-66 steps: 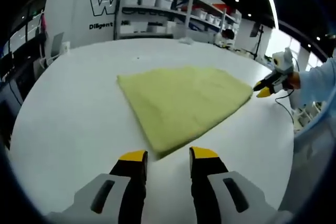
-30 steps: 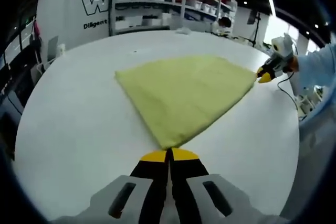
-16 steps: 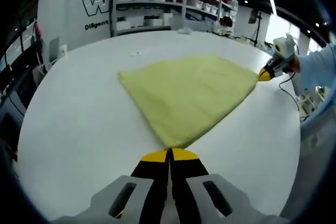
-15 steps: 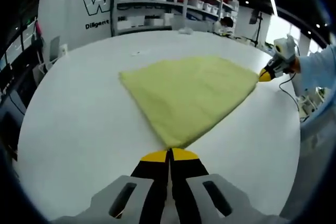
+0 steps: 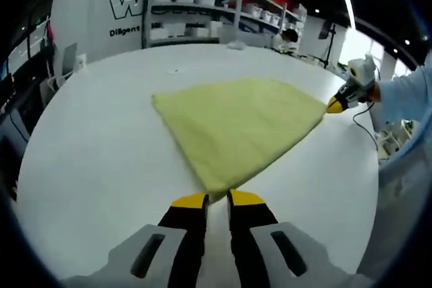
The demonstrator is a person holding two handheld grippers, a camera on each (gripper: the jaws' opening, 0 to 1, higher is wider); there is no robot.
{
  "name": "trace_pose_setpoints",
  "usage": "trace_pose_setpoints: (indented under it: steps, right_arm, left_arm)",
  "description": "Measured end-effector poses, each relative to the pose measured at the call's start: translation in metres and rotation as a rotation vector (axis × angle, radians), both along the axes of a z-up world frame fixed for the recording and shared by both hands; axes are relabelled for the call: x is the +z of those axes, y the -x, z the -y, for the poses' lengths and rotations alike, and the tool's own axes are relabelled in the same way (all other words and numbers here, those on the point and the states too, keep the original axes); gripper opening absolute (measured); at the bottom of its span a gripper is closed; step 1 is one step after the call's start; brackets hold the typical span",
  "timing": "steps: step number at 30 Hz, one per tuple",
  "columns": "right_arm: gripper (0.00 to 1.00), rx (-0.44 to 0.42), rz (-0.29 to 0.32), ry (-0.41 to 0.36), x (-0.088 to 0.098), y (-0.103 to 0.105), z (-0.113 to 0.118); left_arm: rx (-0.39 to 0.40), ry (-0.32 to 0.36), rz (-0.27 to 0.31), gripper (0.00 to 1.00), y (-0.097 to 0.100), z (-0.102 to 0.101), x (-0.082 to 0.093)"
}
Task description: Fold the garment on the visible template until the final outline fits inside the template.
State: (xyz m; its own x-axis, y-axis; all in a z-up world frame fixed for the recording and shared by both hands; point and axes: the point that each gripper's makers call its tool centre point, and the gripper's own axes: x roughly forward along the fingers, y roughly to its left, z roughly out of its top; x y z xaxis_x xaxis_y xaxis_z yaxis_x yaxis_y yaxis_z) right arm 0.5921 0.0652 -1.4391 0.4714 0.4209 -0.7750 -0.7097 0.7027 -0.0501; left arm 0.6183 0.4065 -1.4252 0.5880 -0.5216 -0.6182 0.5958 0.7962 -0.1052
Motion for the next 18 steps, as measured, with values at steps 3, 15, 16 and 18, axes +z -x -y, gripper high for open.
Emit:
trace_pose_setpoints:
  steps: [3, 15, 16, 18]
  right_arm:
    - [0.0, 0.001, 0.0, -0.001, 0.0001, 0.0001, -0.0006]
    - [0.0, 0.005, 0.008, 0.009, 0.0005, -0.0019, 0.0007]
    - [0.0, 0.002, 0.007, 0.009, 0.0005, -0.0024, 0.0011]
    - [0.0, -0.004, 0.0, 0.009, -0.0006, -0.0023, 0.0023]
  left_arm:
    - [0.003, 0.02, -0.002, 0.22, -0.0025, 0.0022, 0.0007]
    - [0.021, 0.04, -0.028, 0.0, -0.0078, 0.0035, -0.0025]
    - [0.02, 0.038, -0.027, 0.0, -0.0078, 0.0032, -0.0025]
    - [0.018, 0.031, -0.024, 0.0, -0.0082, 0.0018, -0.0021]
